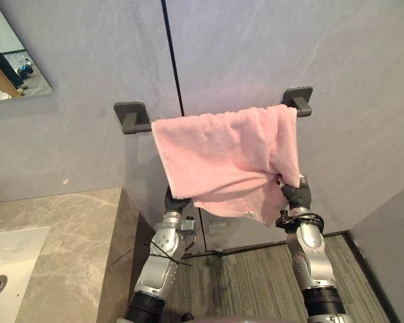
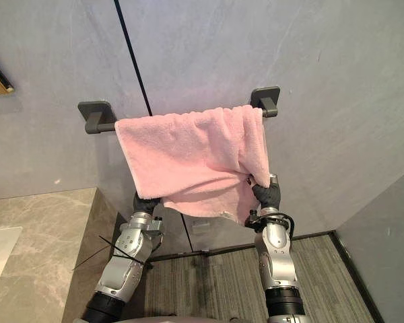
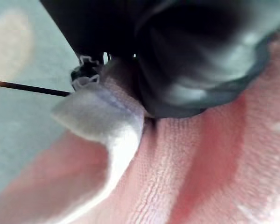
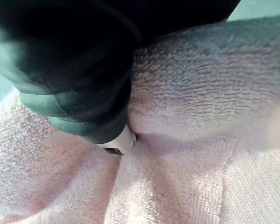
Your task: Organize washtable
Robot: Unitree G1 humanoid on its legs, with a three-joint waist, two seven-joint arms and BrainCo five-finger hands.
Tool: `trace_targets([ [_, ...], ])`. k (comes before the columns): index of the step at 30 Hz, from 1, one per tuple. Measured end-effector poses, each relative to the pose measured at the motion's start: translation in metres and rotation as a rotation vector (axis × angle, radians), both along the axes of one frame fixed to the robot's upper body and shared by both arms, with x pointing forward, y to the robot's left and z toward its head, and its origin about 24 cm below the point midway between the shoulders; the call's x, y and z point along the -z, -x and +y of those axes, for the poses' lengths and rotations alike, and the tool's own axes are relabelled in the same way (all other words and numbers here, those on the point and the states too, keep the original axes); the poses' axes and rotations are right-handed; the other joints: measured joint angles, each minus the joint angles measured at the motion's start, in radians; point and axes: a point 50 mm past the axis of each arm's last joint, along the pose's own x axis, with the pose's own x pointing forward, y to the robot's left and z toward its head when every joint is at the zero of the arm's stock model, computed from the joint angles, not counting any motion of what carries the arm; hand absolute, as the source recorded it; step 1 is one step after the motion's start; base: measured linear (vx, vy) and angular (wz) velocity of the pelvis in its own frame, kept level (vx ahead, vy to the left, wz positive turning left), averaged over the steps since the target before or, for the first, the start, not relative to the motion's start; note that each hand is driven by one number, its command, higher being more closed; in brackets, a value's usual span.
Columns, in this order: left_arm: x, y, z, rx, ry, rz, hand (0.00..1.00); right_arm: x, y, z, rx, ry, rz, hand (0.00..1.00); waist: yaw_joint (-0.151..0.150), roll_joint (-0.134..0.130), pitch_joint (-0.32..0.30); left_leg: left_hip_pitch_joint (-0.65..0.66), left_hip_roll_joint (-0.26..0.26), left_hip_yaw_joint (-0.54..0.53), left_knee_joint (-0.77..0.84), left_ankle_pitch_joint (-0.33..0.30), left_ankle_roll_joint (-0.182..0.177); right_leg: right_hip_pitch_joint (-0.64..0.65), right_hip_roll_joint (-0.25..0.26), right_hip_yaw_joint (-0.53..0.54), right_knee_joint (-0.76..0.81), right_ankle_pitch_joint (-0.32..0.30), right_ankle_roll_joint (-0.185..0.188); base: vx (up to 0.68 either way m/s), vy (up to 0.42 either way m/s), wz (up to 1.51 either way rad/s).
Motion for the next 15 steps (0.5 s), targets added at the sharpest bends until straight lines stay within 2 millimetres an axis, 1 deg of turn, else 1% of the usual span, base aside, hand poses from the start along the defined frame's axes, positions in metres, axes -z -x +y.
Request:
trace_targets([
  [4, 0.004, 0.000, 0.002, -0.001, -0.010, 0.023, 1.00, 0.003, -0.001, 0.001, -0.005, 0.000, 0.015, 1.00, 0.002, 0.000, 0.000, 0.000, -0.001, 0.000, 0.000, 0.000, 0.000, -0.001, -0.001, 0.000, 0.001, 0.000, 0.000, 0.00, 0.000, 0.00],
  [8, 0.018, 0.001, 0.003, -0.007, 0.003, 0.089, 1.00, 0.007, -0.004, 0.003, -0.019, 0.007, 0.036, 1.00, 0.002, -0.002, 0.000, -0.001, 0.000, -0.001, 0.000, 0.000, 0.000, -0.002, -0.001, -0.001, 0.002, 0.000, 0.000, 0.00, 0.000, 0.00],
  [15, 0.026, 0.003, 0.007, -0.022, -0.003, 0.126, 1.00, 0.016, -0.008, 0.010, -0.080, 0.061, 0.077, 1.00, 0.003, -0.016, -0.005, -0.004, -0.001, -0.008, 0.000, 0.000, 0.000, -0.001, -0.001, -0.008, 0.002, -0.001, 0.001, 0.00, 0.000, 0.01],
])
